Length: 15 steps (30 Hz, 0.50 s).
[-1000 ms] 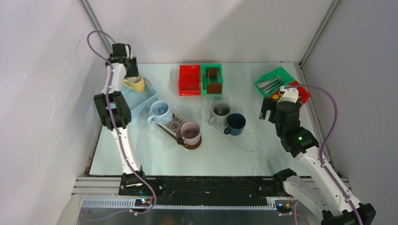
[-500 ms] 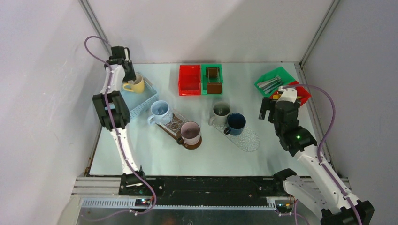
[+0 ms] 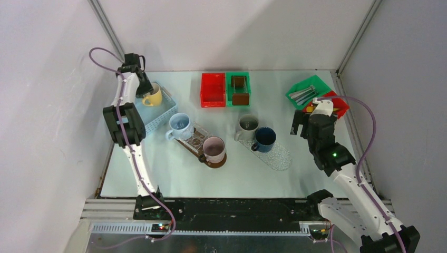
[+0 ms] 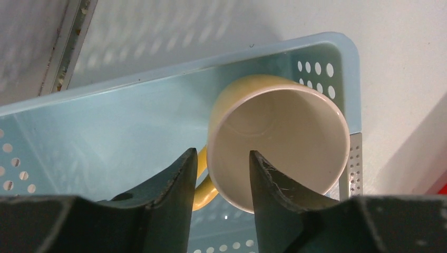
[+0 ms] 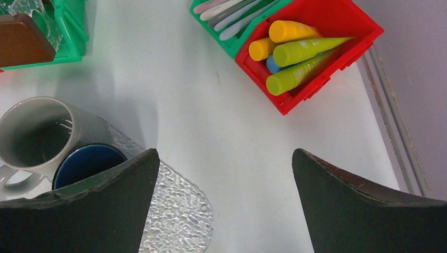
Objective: Prepare toiletry sets of a toothbrush and toothpaste on the tray
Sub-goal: Pick up the cup from the storage box.
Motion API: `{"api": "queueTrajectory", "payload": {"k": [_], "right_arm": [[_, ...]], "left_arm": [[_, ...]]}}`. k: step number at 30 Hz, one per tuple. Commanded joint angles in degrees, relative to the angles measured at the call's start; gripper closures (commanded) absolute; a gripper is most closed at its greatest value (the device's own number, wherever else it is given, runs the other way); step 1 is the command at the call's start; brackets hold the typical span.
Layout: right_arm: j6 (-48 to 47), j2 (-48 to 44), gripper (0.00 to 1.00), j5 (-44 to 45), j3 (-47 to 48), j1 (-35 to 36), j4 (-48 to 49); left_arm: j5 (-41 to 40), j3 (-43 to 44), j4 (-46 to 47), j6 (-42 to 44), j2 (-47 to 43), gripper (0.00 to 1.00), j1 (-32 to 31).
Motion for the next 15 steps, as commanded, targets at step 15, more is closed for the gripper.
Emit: {"api": "queueTrajectory", "payload": {"k": [15], "right_arm": [[-0.26, -0.19, 0.0, -1.39, -0.25, -0.21, 2.16]], "left_arm": [[2.97, 5.83, 7.53, 3.25, 3.97, 0.61, 2.28]]}}
